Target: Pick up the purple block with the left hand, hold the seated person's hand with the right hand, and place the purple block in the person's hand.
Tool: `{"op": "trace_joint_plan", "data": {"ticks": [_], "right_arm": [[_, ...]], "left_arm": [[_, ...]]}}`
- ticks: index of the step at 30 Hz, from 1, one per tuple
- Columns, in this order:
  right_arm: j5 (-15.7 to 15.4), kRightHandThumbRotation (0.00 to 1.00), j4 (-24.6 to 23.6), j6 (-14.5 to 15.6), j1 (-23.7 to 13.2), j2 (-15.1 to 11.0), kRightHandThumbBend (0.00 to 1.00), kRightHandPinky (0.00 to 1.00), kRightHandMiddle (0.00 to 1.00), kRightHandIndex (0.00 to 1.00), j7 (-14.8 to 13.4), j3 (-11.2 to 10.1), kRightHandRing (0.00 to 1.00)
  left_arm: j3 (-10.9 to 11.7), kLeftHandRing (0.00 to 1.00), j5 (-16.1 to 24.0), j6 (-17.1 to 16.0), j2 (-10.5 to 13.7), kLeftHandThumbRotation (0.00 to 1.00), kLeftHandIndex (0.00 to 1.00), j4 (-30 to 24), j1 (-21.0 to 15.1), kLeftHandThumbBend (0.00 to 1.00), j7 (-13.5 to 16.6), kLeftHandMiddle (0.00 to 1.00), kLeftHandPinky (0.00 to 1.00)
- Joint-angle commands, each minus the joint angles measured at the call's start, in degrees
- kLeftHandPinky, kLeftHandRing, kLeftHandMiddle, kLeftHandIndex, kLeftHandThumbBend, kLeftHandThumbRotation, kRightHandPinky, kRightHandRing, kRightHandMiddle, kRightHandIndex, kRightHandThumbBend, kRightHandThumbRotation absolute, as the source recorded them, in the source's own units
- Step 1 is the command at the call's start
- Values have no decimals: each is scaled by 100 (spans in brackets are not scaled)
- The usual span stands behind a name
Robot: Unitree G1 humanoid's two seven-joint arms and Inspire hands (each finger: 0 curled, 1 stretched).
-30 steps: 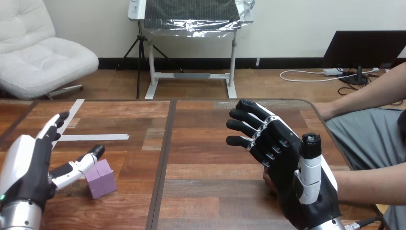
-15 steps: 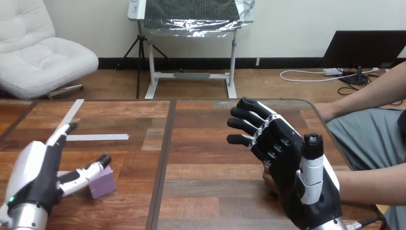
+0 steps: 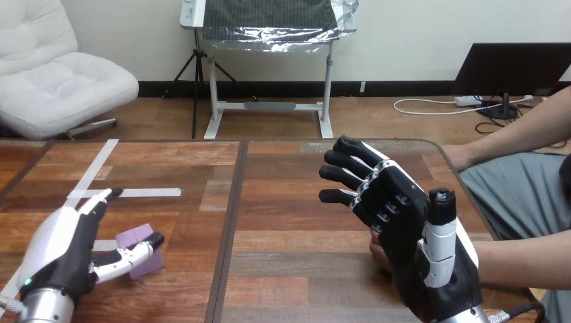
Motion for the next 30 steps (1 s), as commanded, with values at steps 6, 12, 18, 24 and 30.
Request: {"op": "trace_joint_plan", "data": {"ticks": [6,12,18,24,30], "right_arm": [[39,100,-244,-127,-267,6,85,73,84,84,26,-80,82],[30,100,-216,-189,-287,18,85,73,84,84,54,-84,82],[21,100,-232,-167,-285,24,85,73,83,83,36,-89,82],[32,100,-221,-173,-293,23,86,72,83,83,52,-92,82],[60,100,-228,-152,-295,31,86,72,83,83,58,-92,82]], "left_arm": [[-207,93,121,-44,250,47,90,267,-557,70,-38,94,93],[-298,92,141,-92,297,47,89,466,-645,72,-27,93,93],[-398,92,133,-29,339,49,90,641,-742,73,-74,93,92],[-513,92,171,98,386,49,90,775,-843,75,-157,93,93],[-646,92,259,176,447,49,90,906,-938,76,-207,92,93]]}}
